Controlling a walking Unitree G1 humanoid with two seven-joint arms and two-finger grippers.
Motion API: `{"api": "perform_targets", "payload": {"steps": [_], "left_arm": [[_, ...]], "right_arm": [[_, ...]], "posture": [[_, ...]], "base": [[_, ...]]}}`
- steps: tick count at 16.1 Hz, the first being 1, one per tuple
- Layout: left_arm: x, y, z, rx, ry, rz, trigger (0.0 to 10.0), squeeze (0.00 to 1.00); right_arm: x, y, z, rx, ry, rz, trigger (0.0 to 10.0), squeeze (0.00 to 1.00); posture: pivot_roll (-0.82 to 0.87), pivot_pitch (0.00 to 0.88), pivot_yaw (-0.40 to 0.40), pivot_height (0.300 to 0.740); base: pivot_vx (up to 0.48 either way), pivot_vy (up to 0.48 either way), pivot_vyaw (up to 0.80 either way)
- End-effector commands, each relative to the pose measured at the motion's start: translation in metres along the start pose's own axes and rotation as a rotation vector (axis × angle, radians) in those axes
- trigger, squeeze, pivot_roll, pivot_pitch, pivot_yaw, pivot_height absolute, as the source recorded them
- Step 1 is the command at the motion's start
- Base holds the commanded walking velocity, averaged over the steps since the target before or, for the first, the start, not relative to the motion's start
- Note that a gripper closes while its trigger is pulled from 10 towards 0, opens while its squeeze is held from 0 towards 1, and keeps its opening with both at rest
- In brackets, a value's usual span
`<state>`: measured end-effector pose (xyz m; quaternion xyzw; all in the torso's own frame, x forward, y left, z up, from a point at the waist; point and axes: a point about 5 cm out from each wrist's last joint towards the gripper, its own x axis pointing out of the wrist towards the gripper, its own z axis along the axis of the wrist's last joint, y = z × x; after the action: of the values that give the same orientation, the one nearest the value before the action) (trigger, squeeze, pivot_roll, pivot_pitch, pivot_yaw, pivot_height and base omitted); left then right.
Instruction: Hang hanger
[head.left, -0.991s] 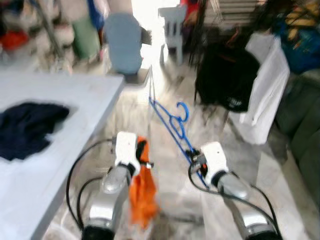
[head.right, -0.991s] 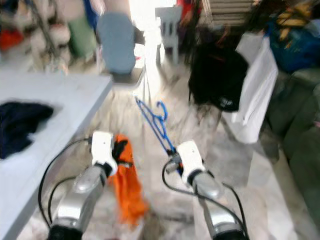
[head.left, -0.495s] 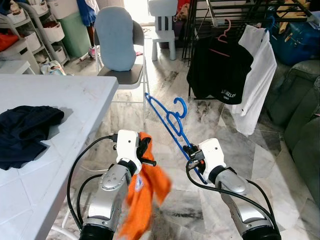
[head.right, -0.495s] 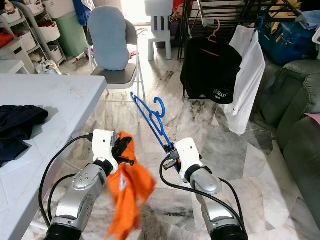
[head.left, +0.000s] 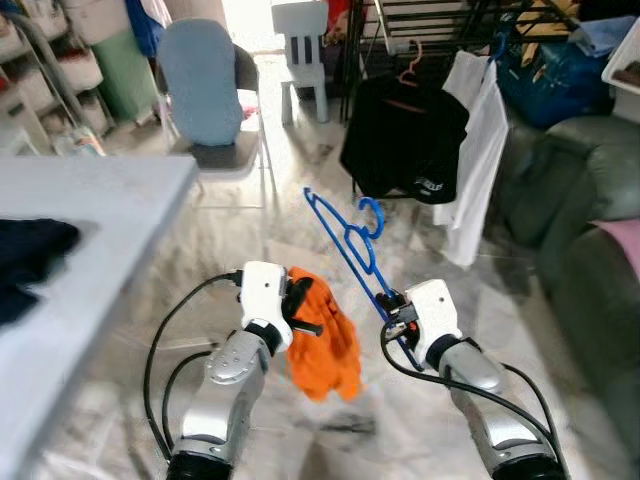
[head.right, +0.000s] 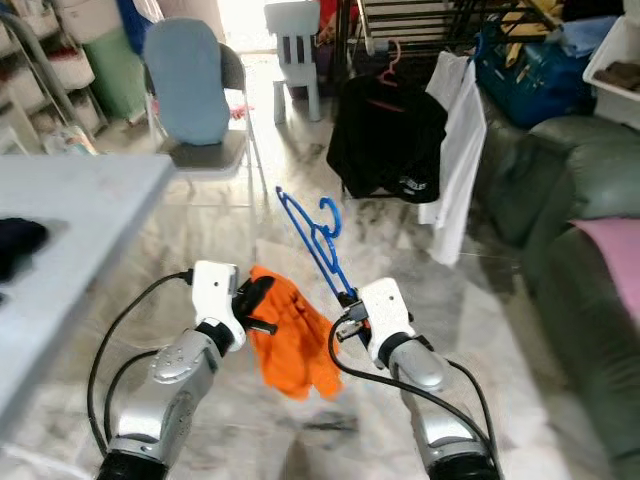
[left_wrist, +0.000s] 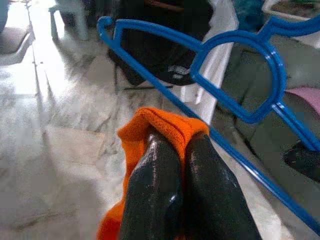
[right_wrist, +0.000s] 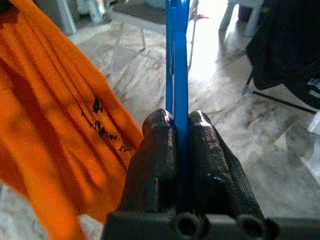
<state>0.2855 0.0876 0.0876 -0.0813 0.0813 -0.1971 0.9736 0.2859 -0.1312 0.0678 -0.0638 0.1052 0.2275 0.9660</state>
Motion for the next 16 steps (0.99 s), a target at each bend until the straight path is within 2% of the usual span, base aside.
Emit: {"api": "perform_targets", "payload": {"steps": [1,7,9,14,16], "left_arm": [[0.0000,0.0039,0.0075,-0.004,-0.031,0.019,10.0,0.00],[-0.0007,0.0028,0.0101,-0.002,-0.053,-0.010,10.0,0.00],[-0.0008,0.0023,0.0110,-0.007,-0.064,-0.018,10.0,0.00],[-0.0017,0.0012,0.0098,-0.008,-0.060,-0.031,10.0,0.00],[-0.0016,0.0008,0.0099,-0.008,-0.060,-0.036,10.0,0.00]], "right_arm": [[0.0020,0.0038,0.0030,-0.006,-0.010,0.011,10.0,0.00],[0.0030,0.0027,0.0038,-0.008,-0.011,0.007,10.0,0.00],[0.0030,0.0023,0.0043,-0.009,-0.012,0.006,10.0,0.00],[0.0022,0.0022,0.0044,-0.009,-0.014,0.005,10.0,0.00],[0.0022,0.0022,0.0045,-0.009,-0.014,0.006,10.0,0.00]], "posture": [[-0.17,0.000,0.050,0.740],[-0.17,0.000,0.051,0.740],[-0.17,0.000,0.052,0.740],[-0.17,0.000,0.053,0.740],[-0.17,0.000,0.052,0.740]], "base": [[0.000,0.000,0.00],[0.000,0.000,0.00],[0.000,0.000,-0.65],[0.332,0.000,-0.72],[0.349,0.000,-0.21]]}}
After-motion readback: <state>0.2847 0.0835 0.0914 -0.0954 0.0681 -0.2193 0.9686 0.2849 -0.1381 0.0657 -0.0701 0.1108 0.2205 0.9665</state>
